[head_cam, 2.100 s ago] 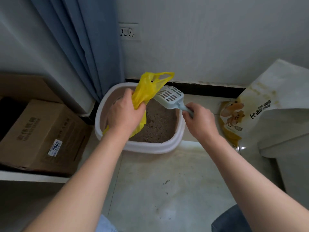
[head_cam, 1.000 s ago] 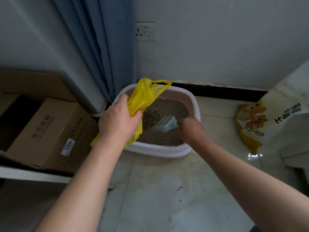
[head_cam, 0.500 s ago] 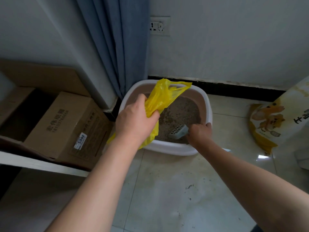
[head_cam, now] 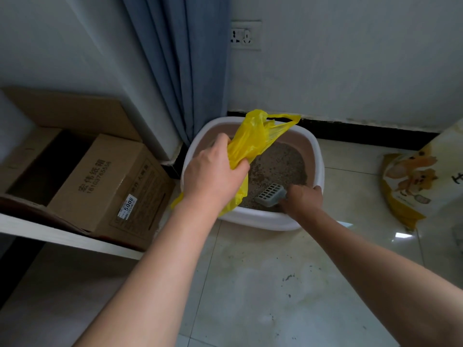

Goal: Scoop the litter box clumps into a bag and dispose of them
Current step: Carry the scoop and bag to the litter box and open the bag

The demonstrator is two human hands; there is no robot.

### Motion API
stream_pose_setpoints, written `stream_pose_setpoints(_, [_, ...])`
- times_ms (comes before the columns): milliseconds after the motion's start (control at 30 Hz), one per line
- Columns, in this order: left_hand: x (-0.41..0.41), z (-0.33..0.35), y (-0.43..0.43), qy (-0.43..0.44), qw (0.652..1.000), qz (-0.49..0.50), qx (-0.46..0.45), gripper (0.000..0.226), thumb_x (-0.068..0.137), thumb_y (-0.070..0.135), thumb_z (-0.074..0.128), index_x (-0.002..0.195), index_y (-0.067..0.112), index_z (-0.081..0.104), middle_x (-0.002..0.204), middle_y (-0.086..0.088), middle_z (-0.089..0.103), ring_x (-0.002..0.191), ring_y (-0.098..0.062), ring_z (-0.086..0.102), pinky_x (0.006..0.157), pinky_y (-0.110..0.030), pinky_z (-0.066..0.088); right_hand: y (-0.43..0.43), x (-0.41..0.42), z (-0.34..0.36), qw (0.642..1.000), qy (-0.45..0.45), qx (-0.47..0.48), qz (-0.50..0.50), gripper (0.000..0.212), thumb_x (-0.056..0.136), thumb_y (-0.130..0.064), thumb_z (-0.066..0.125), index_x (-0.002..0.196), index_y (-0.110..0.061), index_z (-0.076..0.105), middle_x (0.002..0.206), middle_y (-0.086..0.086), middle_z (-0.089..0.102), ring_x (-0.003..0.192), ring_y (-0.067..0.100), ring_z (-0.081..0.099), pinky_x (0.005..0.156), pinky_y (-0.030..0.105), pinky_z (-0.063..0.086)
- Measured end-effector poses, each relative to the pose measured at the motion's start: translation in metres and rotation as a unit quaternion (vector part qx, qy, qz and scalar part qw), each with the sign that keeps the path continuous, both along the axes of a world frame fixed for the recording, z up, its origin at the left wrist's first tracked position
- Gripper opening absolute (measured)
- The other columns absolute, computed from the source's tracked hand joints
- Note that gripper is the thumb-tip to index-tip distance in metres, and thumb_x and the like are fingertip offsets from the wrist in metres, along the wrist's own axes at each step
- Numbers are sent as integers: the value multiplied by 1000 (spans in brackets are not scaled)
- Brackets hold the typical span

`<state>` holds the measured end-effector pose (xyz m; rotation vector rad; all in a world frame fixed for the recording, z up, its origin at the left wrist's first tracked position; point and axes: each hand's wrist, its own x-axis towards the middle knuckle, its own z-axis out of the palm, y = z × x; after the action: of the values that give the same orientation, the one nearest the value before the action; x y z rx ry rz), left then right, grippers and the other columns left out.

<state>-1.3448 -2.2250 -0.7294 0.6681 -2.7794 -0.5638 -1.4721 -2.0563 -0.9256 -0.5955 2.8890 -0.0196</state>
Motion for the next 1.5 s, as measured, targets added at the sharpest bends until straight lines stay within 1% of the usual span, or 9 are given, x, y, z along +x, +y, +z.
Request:
stream_pose_setpoints(133, [-9, -2, 5, 11, 999, 5, 40, 35, 88, 50, 62, 103, 22, 50, 88, 3, 53, 91, -34, 60, 67, -36, 38, -4, -5, 42, 985, -36, -165, -17, 29, 93, -43, 55, 95, -16, 64, 86, 4, 67, 80, 26, 64, 67, 33, 46])
stream_pose_setpoints(500, [-55, -6, 61, 22, 970, -109, 218, 44, 91, 55, 44, 119, 27, 62, 117, -4, 65, 113, -28, 59, 95, -40, 47, 68, -4, 153, 801, -227, -524, -176, 25, 100, -28, 53, 101, -12, 73, 95, 9, 75, 86, 20, 69, 79, 38, 56])
stream_pose_setpoints(700, [-69, -15, 78, 5, 916, -122, 383, 32, 89, 11, 64, 114, 31, 64, 111, 4, 72, 105, -15, 66, 95, -36, 52, 92, -7, 179, 700, -306, -599, -241, 35, 101, -41, 51, 111, -12, 66, 102, 11, 75, 94, 28, 73, 84, 42, 59])
stream_pose_setpoints(867, [-79, -26, 98, -33, 898, -183, 400, 41, 68, 7, 58, 96, 33, 72, 100, 2, 76, 100, -19, 71, 89, -46, 58, 98, -5, 183, 726, -295, -594, -181, 16, 97, -31, 61, 98, -19, 71, 91, 3, 76, 85, 22, 73, 70, 35, 61])
stream_pose_setpoints(1000, [-81, -27, 109, -81, 888, -215, 398, 37, 71, 19, 61, 106, 30, 70, 107, 7, 74, 104, -12, 67, 94, -37, 56, 102, -11, 170, 829, -146, -530, -107, 8, 79, -19, 65, 75, -24, 70, 75, -2, 71, 75, 24, 68, 68, 51, 60])
stream_pose_setpoints(1133, [-80, -15, 99, 57, 924, -49, 375, 21, 87, 13, 59, 93, 32, 65, 99, 7, 70, 98, -17, 66, 82, -29, 49, 112, -13, 163, 850, -77, -483, -196, 13, 80, -28, 72, 73, -17, 71, 70, 3, 70, 72, 24, 68, 69, 50, 58])
stream_pose_setpoints(1200, [-77, 1, 99, 117, 897, 34, 425, 7, 92, 30, 59, 89, 27, 64, 94, 1, 70, 91, -25, 67, 76, -34, 48, 116, -14, 160, 867, -44, -453, -202, 20, 80, -31, 72, 70, -14, 69, 65, 4, 67, 66, 25, 65, 63, 48, 55])
stream_pose_setpoints(1333, [-73, 10, 111, -47, 881, -36, 469, 93, 52, 93, 60, 119, 28, 59, 111, 4, 68, 100, -14, 67, 91, -39, 55, 113, -13, 158, 896, -39, -408, -170, 25, 77, -32, 71, 72, -8, 66, 66, 10, 64, 68, 32, 62, 58, 45, 50])
stream_pose_setpoints(1500, [-71, -19, 103, -158, 946, -74, 272, 47, 60, 36, 70, 106, 32, 62, 95, 5, 70, 88, -20, 69, 81, -40, 58, 114, -12, 166, 868, -101, -459, -159, 7, 87, -17, 64, 89, -14, 70, 82, 2, 74, 79, 21, 70, 72, 45, 57])
